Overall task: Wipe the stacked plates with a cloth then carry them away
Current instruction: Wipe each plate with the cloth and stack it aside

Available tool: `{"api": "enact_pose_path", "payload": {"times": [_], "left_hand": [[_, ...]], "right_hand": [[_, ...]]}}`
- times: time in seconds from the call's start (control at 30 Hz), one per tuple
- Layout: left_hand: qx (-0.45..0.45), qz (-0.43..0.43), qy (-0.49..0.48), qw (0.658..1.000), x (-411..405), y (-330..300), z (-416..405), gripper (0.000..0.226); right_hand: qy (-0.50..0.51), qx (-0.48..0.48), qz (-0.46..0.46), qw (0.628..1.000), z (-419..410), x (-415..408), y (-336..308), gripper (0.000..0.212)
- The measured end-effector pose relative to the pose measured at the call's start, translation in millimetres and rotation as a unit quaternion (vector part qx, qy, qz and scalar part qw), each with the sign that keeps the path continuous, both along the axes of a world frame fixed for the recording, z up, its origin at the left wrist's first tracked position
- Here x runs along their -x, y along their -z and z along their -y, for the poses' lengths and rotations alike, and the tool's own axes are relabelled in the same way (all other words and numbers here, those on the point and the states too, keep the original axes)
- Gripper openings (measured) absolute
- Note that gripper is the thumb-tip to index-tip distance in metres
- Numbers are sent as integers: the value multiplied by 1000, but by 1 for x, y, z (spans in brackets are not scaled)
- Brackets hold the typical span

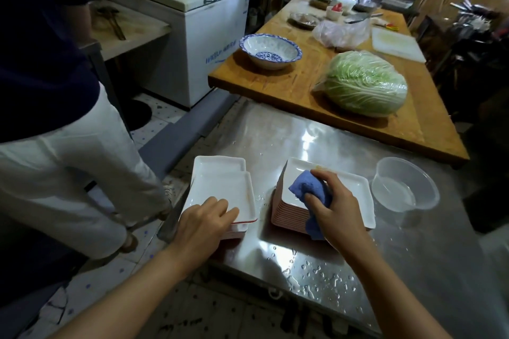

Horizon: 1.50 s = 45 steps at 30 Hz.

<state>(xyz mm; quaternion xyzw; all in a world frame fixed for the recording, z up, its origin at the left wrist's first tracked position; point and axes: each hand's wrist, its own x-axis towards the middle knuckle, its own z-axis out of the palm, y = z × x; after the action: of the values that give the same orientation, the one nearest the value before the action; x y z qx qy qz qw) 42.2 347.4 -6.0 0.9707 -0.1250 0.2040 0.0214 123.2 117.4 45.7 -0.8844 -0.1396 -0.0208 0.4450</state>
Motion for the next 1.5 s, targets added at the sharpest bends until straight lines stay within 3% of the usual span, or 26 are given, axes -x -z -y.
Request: {"api": "enact_pose_path", "payload": {"times": [0.17, 0.27, 0.4, 0.63, 0.8, 0.9, 0.97, 1.07, 1.23, 1.33, 1.43, 1.5], "left_hand": [[-14, -60, -15, 998, 5, 13, 5, 22], [-8, -94, -39, 995, 6, 24, 9, 42], [-11, -117, -58, 991, 3, 38, 13, 50], [-14, -159, -54, 986, -14, 44, 6, 59], [-14, -256, -82, 963, -21, 51, -3, 74], [-34, -281, -120, 952, -27, 53, 1, 68], [-2, -260, -140, 955, -36, 46, 10, 61], [124, -221, -152, 955, -57, 32, 28, 52], [282, -235, -148, 918, -90, 13, 60, 33], [337, -261, -151, 892, -101, 11, 74, 27], [345, -276, -157, 883, -107, 14, 83, 30], [353, -287, -157, 877, -111, 16, 85, 35]], "right_hand": [[32, -11, -19, 999, 5, 1, 6, 38], [79, -21, -12, 997, 10, 1, 10, 36], [118, -32, -7, 992, 18, 3, 13, 28], [114, -18, -40, 992, 31, 6, 19, 13], [114, -1, -74, 991, 31, -2, 22, 6], [104, 10, -82, 991, 29, -11, 24, 4], [107, 24, -86, 990, 27, -20, 25, 7], [110, 7, -91, 990, 20, -35, 21, 10], [130, -71, -112, 983, 3, -58, 24, 12], [132, 7, -161, 978, 1, -62, 41, 35], [107, 89, -57, 989, 8, -57, 51, 47], [42, 135, -28, 990, 8, -56, 57, 41]]}}
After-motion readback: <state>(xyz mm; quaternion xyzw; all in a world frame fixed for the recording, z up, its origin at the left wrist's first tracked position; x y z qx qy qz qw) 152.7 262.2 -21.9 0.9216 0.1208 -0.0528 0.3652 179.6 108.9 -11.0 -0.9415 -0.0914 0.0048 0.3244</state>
